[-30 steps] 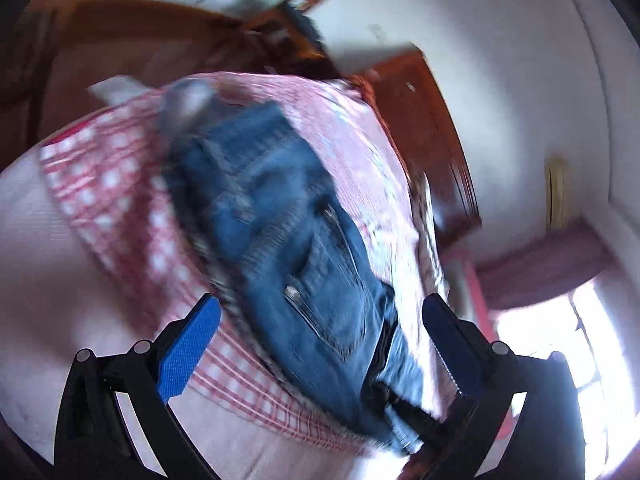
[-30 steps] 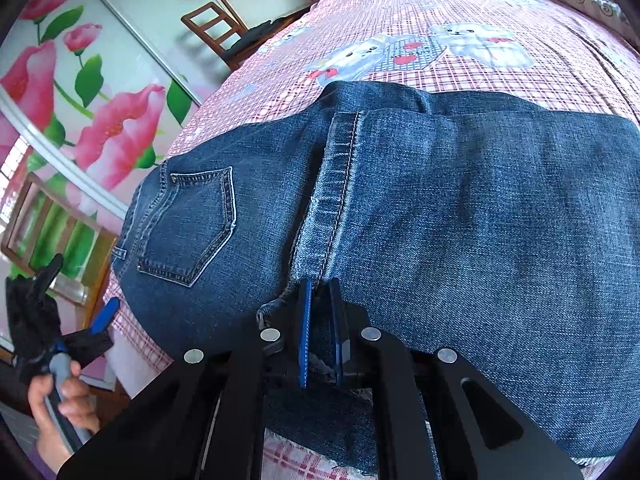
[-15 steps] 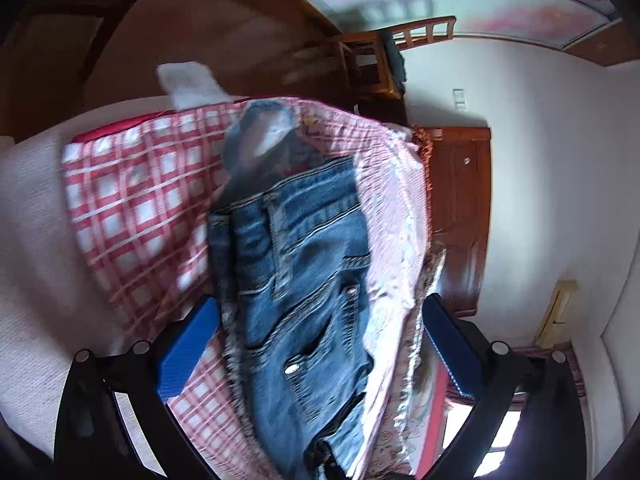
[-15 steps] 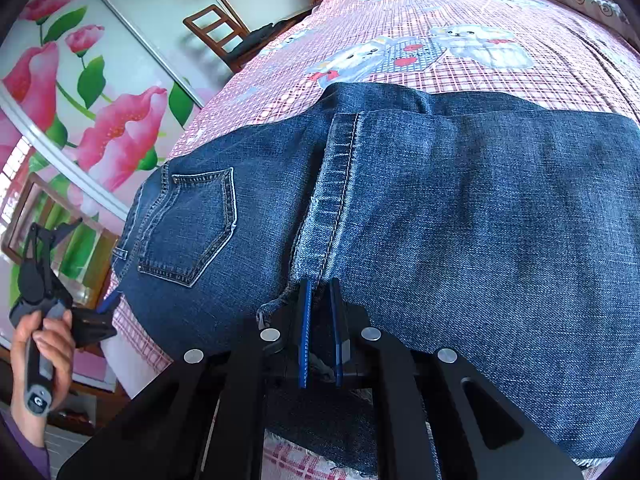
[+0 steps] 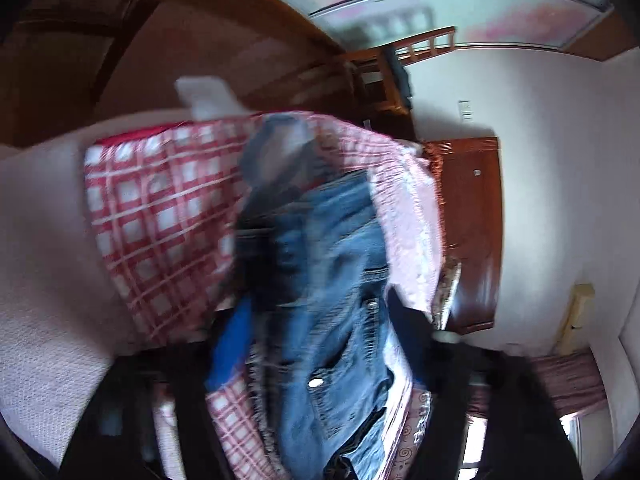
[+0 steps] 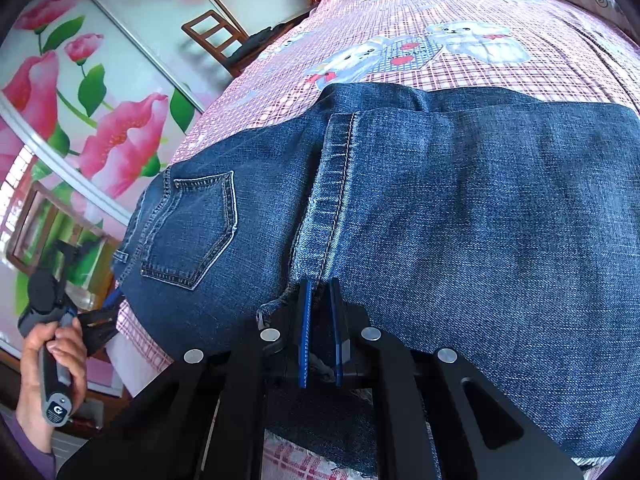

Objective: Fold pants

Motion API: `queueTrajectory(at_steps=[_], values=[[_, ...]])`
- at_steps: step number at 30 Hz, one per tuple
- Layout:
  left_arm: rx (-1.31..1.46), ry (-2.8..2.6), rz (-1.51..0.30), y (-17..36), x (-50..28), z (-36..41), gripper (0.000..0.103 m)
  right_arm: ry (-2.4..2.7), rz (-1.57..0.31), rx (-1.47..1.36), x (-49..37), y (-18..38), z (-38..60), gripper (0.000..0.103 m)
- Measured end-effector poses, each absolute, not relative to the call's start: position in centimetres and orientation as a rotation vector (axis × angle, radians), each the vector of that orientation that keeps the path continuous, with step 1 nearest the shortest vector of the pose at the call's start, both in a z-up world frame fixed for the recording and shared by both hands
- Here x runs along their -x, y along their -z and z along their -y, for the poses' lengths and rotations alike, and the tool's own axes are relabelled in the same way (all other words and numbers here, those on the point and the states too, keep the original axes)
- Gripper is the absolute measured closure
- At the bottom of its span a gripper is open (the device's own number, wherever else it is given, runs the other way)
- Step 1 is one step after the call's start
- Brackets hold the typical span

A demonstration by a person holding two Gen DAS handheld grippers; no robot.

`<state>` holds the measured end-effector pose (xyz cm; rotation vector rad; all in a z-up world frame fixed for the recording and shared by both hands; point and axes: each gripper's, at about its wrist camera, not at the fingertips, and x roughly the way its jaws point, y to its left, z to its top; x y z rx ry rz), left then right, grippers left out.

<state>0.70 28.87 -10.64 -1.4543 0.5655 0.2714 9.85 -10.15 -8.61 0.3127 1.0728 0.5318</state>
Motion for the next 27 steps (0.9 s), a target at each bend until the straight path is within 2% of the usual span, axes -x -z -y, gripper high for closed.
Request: queueTrajectory(at_steps=[8, 16, 20, 21, 23, 24, 27], values=[[1.504, -0.28, -0.547, 11.1, -0.2, -28.8, 0.083, -0.536, -1.071, -0.313, -9.7, 8.7, 10.3, 0.095], [1.377, -0.201, -0.496, 7.7, -1.2, -27.8, 0.085, -0.545, -1.075, -0.357, -10.0, 9.3, 11.0, 0.095], [1.262, -0.128, -0.48, 5.0, -2.5, -26.7, 0.085, -0.577, -1.135, -0.487, -11.0, 9.7, 12.4, 0.094], [1.239, -0.11, -0.475, 4.3, -3.0, -26.4, 0.085, -0.591, -1.16, -0.542, -11.3, 9.8, 12.9, 0.09], [1.207, -0.09, -0.469, 3.2, -3.6, -26.1, 0.085, -0.589, -1.177, -0.662, -11.4, 9.5, 14.5, 0.071], [1.186, -0.073, -0.466, 2.6, -4.0, -25.8, 0.085, -0.583, -1.137, -0.72, -11.0, 8.9, 15.7, 0.056], [1.077, -0.036, -0.473, 0.7, -4.7, -24.6, 0.085, -0.559, -1.068, -0.825, -9.6, 8.1, 19.2, 0.056]])
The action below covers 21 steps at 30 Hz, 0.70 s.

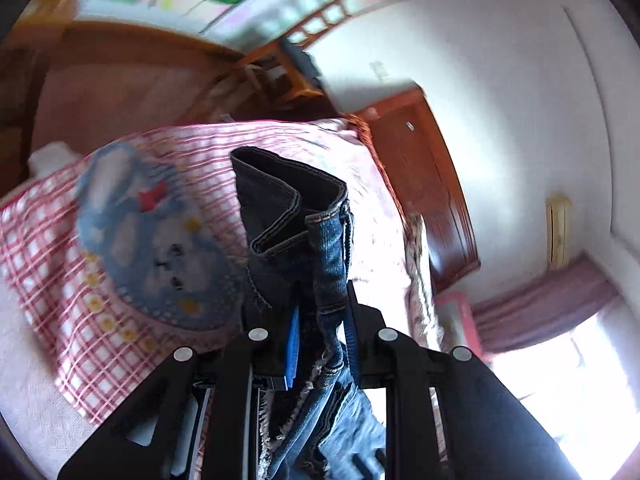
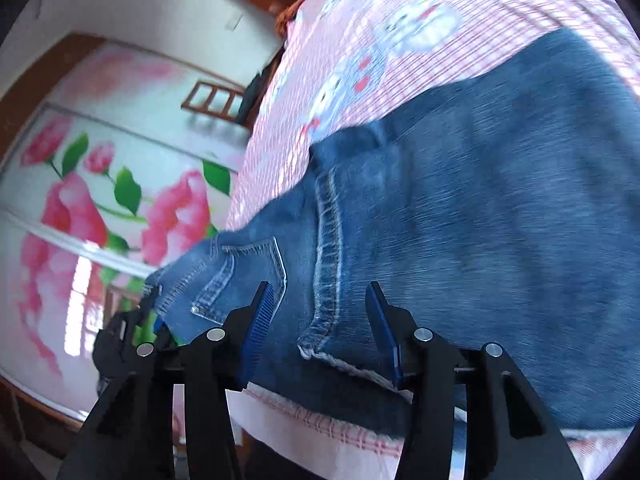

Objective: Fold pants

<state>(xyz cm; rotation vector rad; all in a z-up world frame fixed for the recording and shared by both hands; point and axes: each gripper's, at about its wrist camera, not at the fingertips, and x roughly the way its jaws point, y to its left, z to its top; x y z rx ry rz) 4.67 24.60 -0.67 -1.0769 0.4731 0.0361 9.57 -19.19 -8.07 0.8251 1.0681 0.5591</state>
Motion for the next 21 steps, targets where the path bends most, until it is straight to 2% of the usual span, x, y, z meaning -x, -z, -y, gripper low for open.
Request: queueTrajectory(at_steps=[5, 11, 14, 18, 20, 21], values=[[0.854, 0.081, -0.473, -3.1, -5.4, -20.7, 0.085, -0.497, -1.068, -0.996, -6.3, 9.9, 24.7, 0.056], [0.51, 0.314, -0.495, -6.9, -6.3, -11.0, 0.086, -0.552, -1.014, -1.109, -4.3, 10.4, 27.4, 0.056], [0.421, 0.395, -0.544, -6.5, -6.9, -7.2, 0.086, -0.55, -0.972, -1.158, -4.4, 10.4, 28.5, 0.056], [0.171, 0.449, -0.657, -3.5, -7.4, -0.6, 0.085, -0.534, -0.912, -1.265, -4.5, 11.0, 30.1, 0.056], [0.006, 0.457, -0.741, -1.2, -6.3, 3.1, 0.083, -0.51, -0.887, -1.328, -4.5, 11.7, 30.9, 0.048], [-0.073, 0.458, -0.785, -0.1, -6.2, 4.5, 0.074, -0.506, -0.875, -1.359, -4.5, 12.0, 31.1, 0.043]])
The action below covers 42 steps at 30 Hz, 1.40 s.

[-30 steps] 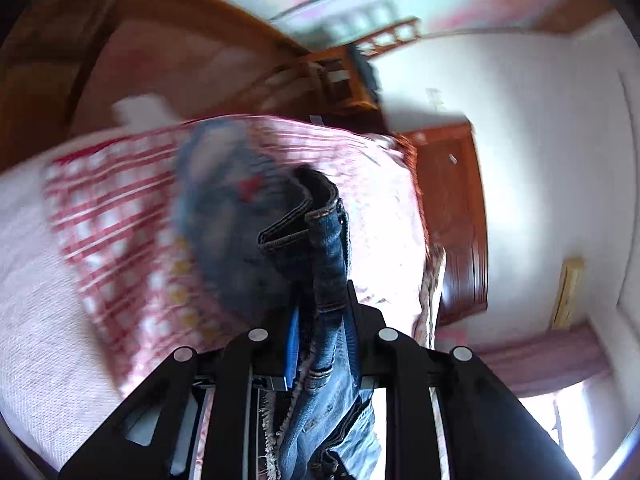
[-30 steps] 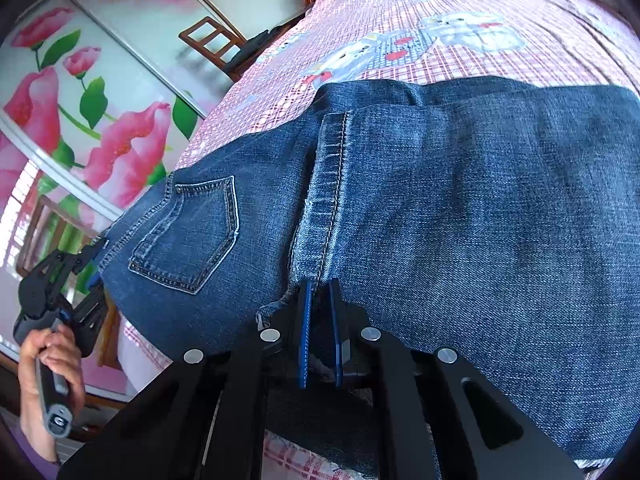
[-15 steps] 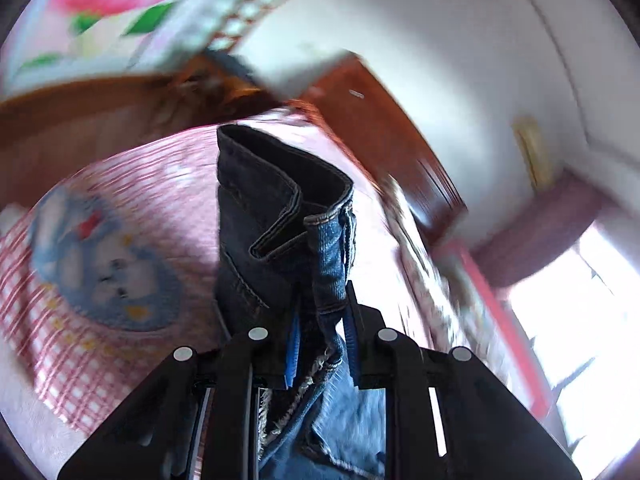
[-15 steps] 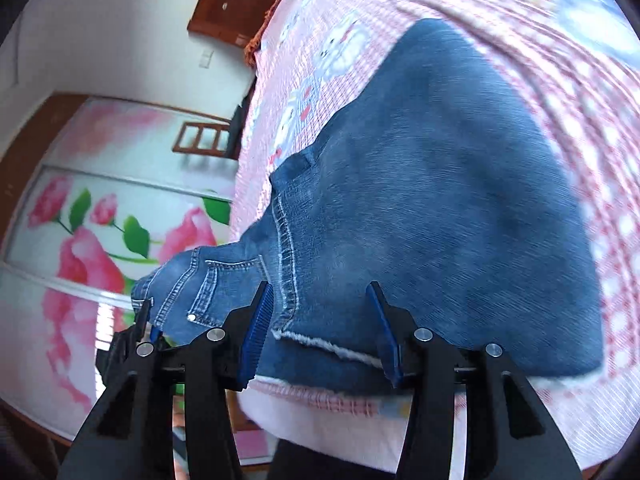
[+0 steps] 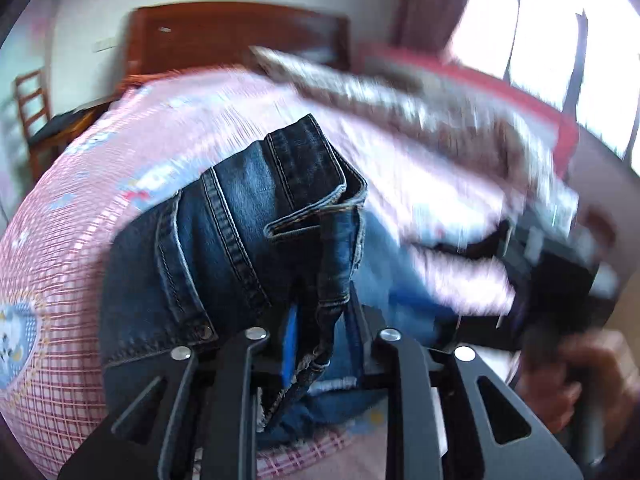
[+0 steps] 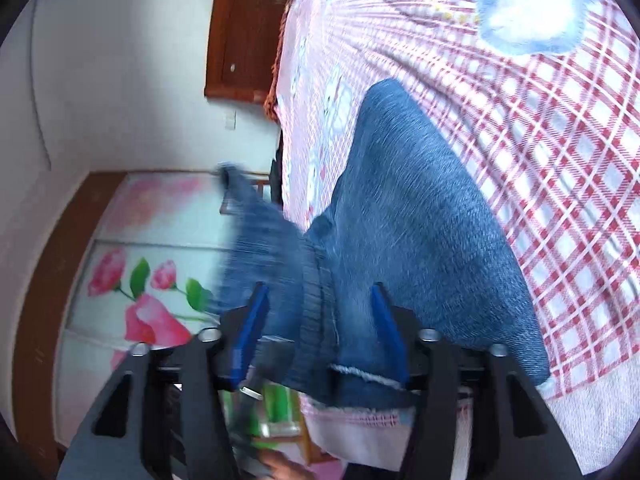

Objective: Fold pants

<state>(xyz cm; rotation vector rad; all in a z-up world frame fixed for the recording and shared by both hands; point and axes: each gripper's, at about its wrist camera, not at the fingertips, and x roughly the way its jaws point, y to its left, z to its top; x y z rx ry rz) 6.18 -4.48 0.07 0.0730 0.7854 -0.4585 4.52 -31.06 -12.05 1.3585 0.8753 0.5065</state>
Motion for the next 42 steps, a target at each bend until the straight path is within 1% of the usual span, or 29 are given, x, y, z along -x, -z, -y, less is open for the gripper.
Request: queueTrajectory(at_steps=[1, 2, 3, 4, 6, 7, 9, 10, 12, 13, 16, 18, 21, 23, 24, 25, 27, 28, 31, 32, 33, 34, 35, 37, 38, 39, 40, 42], values=[[-0.149, 0.446, -0.811, 0.9, -5.7, 5.7, 0.068, -0.499, -0.871, -1.386, -4.6, 12.5, 31.1, 0.043], [-0.198, 0.467, -0.829, 2.0, -5.1, 6.6, 0.064, -0.486, -0.877, -1.398, -4.6, 12.7, 31.0, 0.043], [-0.208, 0.485, -0.831, 2.0, -4.0, 7.3, 0.057, -0.485, -0.882, -1.394, -4.7, 12.8, 31.0, 0.043], [-0.209, 0.491, -0.822, 1.9, -3.1, 7.4, 0.047, -0.48, -0.893, -1.38, -4.8, 12.7, 30.9, 0.043], [-0.177, 0.504, -0.802, 1.1, -1.8, 6.4, 0.039, -0.468, -0.909, -1.359, -5.1, 12.4, 30.5, 0.043], [-0.147, 0.495, -0.785, 0.4, -1.1, 5.3, 0.031, -0.467, -0.913, -1.349, -5.2, 12.3, 30.5, 0.043], [-0.08, 0.448, -0.742, -0.3, 0.6, 3.8, 0.022, -0.457, -0.928, -1.333, -5.3, 12.2, 30.1, 0.043], [-0.025, 0.417, -0.712, -0.9, 2.1, 2.0, 0.021, -0.452, -0.938, -1.323, -5.5, 12.1, 29.9, 0.043], [0.063, 0.32, -0.702, -1.5, 1.9, -1.7, 0.017, -0.427, -0.973, -1.288, -6.0, 11.7, 28.9, 0.043], [0.117, 0.273, -0.708, -1.3, 1.7, -3.2, 0.017, -0.412, -0.996, -1.258, -6.6, 11.3, 28.2, 0.042], [0.294, 0.136, -0.758, -0.4, 2.5, -8.8, 0.016, -0.374, -1.067, -1.102, -7.7, 9.9, 26.0, 0.036], [0.342, 0.067, -0.784, 0.6, 2.9, -11.3, 0.016, -0.374, -1.093, -0.993, -8.3, 8.9, 24.3, 0.036], [0.355, -0.016, -0.797, 1.5, 3.9, -13.4, 0.009, -0.366, -1.11, -0.884, -8.6, 8.7, 22.8, 0.036], [0.335, -0.052, -0.822, 2.6, 3.7, -13.6, 0.006, -0.365, -1.116, -0.826, -8.8, 8.6, 21.9, 0.042], [0.325, -0.074, -0.845, 3.3, 3.6, -13.7, 0.006, -0.347, -1.129, -0.775, -8.8, 8.3, 21.5, 0.054], [0.328, -0.091, -0.865, 4.0, 3.0, -13.7, 0.006, -0.329, -1.139, -0.737, -8.7, 8.3, 21.4, 0.069], [0.361, -0.107, -0.906, 5.2, 1.9, -14.0, 0.006, -0.332, -1.147, -0.741, -8.9, 8.3, 21.7, 0.084], [0.352, -0.102, -0.885, 5.3, 2.1, -13.9, 0.003, -0.334, -1.146, -0.759, -9.1, 8.4, 22.0, 0.087], [0.245, -0.113, -0.902, 5.9, 1.7, -12.6, 0.002, -0.326, -1.147, -0.684, -9.4, 8.0, 21.7, 0.087], [0.231, -0.118, -0.892, 5.9, 1.9, -12.4, 0.002, -0.32, -1.154, -0.658, -9.6, 7.8, 21.3, 0.085], [0.242, -0.117, -0.881, 5.9, 2.1, -12.4, 0.002, -0.298, -1.169, -0.661, -9.9, 8.0, 21.1, 0.078], [0.25, -0.114, -0.876, 5.7, 2.4, -12.5, 0.002, -0.304, -1.181, -0.699, -10.2, 8.4, 21.0, 0.068], [0.249, -0.111, -0.874, 5.7, 2.5, -12.5, 0.002, -0.321, -1.176, -0.724, -10.3, 8.6, 21.0, 0.066], [0.249, -0.108, -0.873, 5.6, 2.6, -12.5, 0.002, -0.312, -1.174, -0.682, -10.5, 8.3, 20.4, 0.066], [0.259, -0.104, -0.871, 5.6, 2.5, -12.7, 0.002, -0.315, -1.174, -0.656, -10.5, 8.0, 20.0, 0.067], [0.273, -0.101, -0.869, 5.6, 2.3, -13.1, 0.002, -0.318, -1.177, -0.655, -10.6, 7.6, 19.7, 0.079], [0.285, -0.098, -0.867, 5.5, 2.1, -13.3, 0.002, -0.327, -1.171, -0.683, -10.7, 7.1, 19.7, 0.087], [0.297, -0.094, -0.867, 5.5, 2.1, -13.4, 0.002, -0.365, -1.14, -0.765, -11.0, 5.8, 19.9, 0.089]])
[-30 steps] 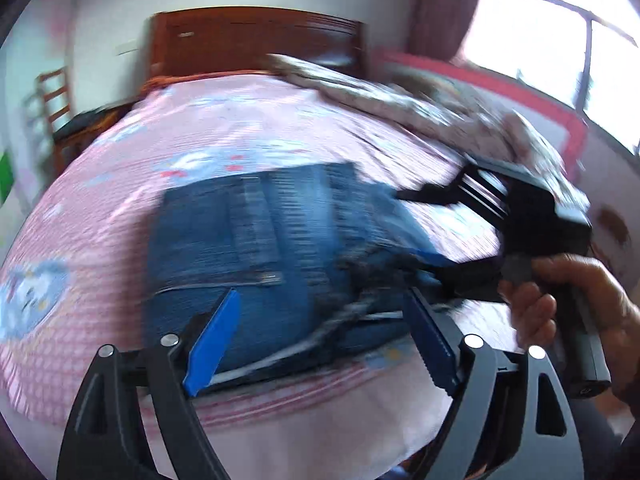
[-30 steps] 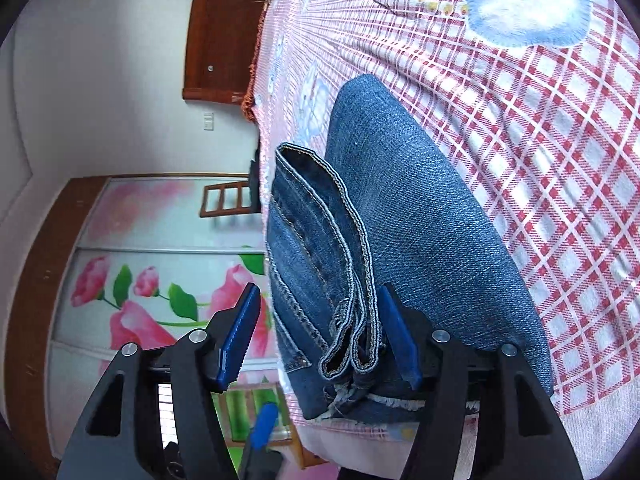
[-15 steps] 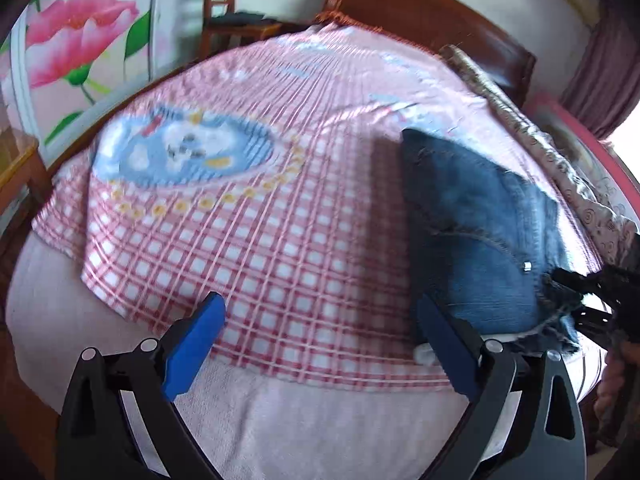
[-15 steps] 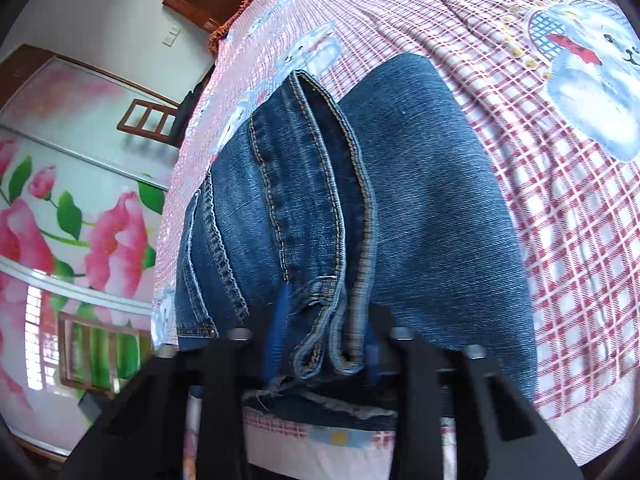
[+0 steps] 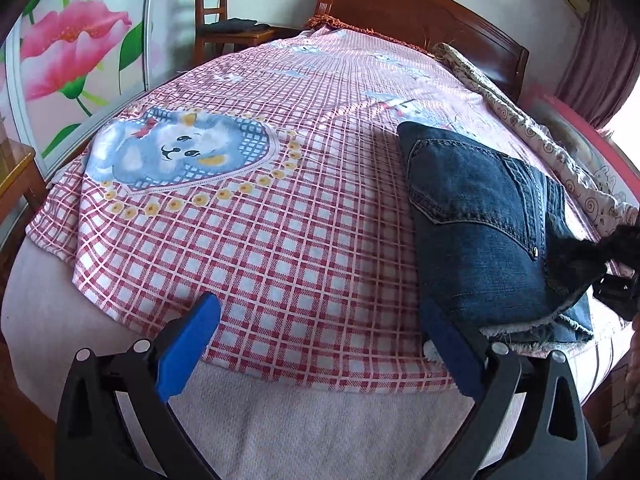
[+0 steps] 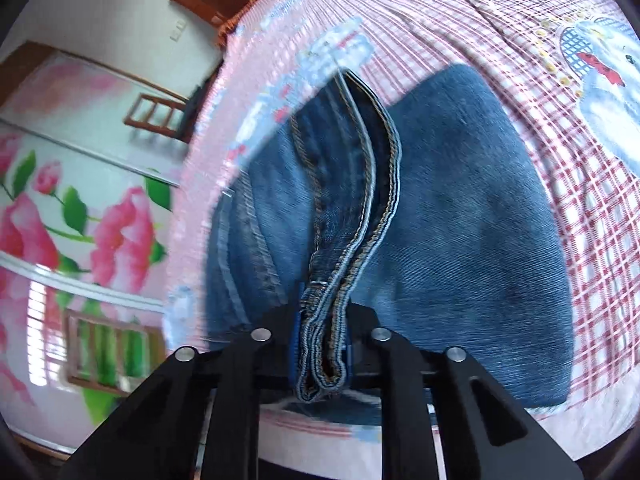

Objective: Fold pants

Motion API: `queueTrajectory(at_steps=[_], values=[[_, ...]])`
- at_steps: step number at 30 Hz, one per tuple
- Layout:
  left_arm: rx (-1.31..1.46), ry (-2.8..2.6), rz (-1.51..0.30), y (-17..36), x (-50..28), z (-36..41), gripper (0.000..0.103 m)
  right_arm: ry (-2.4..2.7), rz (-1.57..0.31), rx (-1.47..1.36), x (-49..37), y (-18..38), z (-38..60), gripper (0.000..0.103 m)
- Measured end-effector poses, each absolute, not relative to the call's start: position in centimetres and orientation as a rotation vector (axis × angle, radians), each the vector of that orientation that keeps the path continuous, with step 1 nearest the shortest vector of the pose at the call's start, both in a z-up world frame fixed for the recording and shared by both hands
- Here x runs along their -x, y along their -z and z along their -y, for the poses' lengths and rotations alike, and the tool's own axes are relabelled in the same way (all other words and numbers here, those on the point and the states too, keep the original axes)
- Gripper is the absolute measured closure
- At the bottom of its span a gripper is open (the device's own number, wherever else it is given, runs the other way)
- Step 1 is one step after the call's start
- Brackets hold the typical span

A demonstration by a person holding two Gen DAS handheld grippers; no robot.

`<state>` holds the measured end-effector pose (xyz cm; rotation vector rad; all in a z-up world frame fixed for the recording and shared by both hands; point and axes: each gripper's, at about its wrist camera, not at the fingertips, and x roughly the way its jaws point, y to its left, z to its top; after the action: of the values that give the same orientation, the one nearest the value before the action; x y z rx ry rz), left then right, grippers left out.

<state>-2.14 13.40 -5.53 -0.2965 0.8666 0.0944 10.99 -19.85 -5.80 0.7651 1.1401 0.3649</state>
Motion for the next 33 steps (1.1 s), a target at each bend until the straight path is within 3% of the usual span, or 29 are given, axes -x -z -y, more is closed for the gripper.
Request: queueTrajectory(at_steps=[6, 11, 17, 23, 28, 33], values=[[0.291, -0.09, -0.867, 5.6, 2.2, -13.3, 0.002, -0.544, -0.995, -0.993, -11.6, 1.0, 20.3, 0.09], [0.3, -0.09, -0.866, 5.6, 2.1, -13.5, 0.002, -0.584, -0.923, -0.984, -10.9, -1.2, 21.6, 0.09], [0.289, -0.087, -0.862, 5.8, 2.2, -13.3, 0.002, -0.432, -0.98, -0.945, -8.7, 2.7, 25.6, 0.09], [0.261, -0.084, -0.869, 5.7, 2.1, -13.0, 0.002, -0.278, -1.073, -1.032, -6.6, 10.8, 27.9, 0.091], [0.313, 0.116, -0.801, 2.9, 4.3, -10.7, 0.003, -0.357, -1.039, -1.257, -7.4, 8.8, 27.8, 0.091], [0.007, 0.58, -0.661, -0.5, 6.7, -0.6, 0.003, -0.477, -0.98, -1.352, -9.4, 5.6, 26.2, 0.091]])
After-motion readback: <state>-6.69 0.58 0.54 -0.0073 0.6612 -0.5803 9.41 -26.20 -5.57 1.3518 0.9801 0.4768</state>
